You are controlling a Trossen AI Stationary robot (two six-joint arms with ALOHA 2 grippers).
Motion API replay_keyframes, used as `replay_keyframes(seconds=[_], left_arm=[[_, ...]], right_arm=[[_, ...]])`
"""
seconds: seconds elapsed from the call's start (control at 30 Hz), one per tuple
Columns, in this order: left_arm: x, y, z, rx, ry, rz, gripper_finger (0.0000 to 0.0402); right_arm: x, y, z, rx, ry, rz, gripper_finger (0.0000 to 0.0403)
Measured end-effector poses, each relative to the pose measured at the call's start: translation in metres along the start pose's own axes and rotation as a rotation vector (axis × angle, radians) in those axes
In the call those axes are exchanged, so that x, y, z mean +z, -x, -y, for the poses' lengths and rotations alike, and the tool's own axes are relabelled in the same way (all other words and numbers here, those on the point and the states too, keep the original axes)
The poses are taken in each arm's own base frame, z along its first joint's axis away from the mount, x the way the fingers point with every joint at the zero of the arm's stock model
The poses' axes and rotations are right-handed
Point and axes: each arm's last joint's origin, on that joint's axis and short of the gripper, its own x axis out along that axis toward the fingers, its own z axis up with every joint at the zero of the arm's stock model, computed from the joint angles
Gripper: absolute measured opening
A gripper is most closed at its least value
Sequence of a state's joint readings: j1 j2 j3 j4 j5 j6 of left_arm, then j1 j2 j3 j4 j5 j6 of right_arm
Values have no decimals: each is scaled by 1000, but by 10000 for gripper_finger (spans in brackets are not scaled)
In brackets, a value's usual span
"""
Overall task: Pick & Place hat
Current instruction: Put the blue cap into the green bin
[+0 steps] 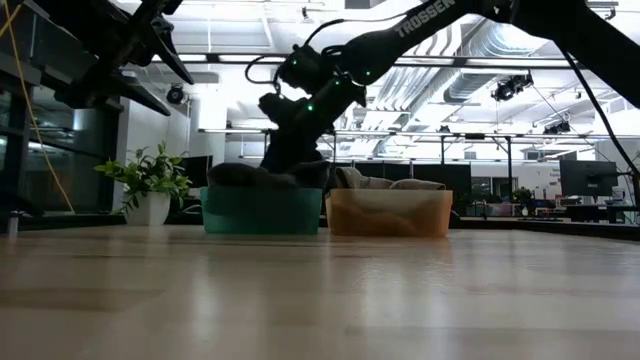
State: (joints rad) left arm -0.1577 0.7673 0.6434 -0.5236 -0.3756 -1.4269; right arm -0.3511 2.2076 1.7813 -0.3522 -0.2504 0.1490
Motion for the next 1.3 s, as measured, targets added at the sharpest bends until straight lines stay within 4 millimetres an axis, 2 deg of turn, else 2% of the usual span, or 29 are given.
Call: replay_keyframes(seconds=[0.23,0.33,0.47,0.67,0.77,0.87,1.07,1.3], left_arm=[[0,0,0,2,-1,0,211],[0,0,0,1,0,0,211],[0,0,0,0,2,-4,211],[0,0,0,0,1,-4,211],[0,0,0,0,-1,-4,211],[0,0,0,0,-6,-4,211],[0,0,0,1,-6,-3,211],[0,0,0,1,-5,-2,211]], right_arm=[[27,19,-13,82,40,107,0],[35,25,-19,56,70,106,0],[39,44,-17,-85,101,-44,0],[40,79,-3,-252,88,-253,0],[36,87,7,-291,52,-324,0],[30,89,14,-266,20,-384,0],[29,88,16,-311,-24,-383,0],[-1,59,28,-293,-127,-442,0]])
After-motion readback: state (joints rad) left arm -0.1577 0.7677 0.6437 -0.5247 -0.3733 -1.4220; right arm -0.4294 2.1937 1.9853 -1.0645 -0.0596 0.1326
